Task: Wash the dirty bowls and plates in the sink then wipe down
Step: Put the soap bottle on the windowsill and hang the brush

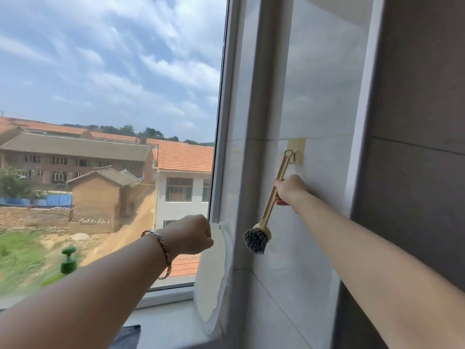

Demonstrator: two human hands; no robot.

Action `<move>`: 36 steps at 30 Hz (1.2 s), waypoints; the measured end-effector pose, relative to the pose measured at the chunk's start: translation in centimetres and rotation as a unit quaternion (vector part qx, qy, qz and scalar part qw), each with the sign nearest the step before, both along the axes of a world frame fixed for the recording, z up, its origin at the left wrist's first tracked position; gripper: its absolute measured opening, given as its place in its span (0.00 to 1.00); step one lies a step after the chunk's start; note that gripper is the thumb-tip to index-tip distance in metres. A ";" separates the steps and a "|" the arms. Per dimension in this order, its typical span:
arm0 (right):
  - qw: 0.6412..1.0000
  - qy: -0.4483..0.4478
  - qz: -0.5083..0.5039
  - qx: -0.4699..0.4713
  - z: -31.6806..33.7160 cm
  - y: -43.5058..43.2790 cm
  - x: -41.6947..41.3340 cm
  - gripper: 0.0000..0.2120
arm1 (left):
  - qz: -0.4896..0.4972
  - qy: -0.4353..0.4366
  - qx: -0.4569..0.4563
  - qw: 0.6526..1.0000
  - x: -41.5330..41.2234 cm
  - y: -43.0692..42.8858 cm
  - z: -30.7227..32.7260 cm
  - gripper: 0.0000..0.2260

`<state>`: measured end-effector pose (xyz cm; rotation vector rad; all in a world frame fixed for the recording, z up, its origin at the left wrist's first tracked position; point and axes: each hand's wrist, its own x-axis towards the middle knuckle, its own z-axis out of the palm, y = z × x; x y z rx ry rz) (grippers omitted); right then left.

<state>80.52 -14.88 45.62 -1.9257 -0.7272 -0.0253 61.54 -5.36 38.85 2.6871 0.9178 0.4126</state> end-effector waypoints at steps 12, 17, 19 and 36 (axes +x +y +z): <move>0.998 0.006 -0.056 0.007 -3.0 0.8 1.2 0.12 | -0.017 0.027 0.024 0.999 0.1 0.9 -0.9 0.10; 0.993 -0.035 -0.102 -0.051 -6.4 -0.8 -0.6 0.08 | -0.036 0.036 0.015 0.999 0.1 -0.1 -3.0 0.10; 0.996 -0.037 -0.075 -0.045 -9.2 -2.6 -2.4 0.07 | -0.050 0.038 -0.010 0.998 -0.2 -0.8 -4.7 0.10; 0.841 0.100 0.025 -0.531 -52.8 -27.5 -6.8 0.38 | -0.079 0.239 -0.297 0.921 -8.1 -16.3 -37.2 0.09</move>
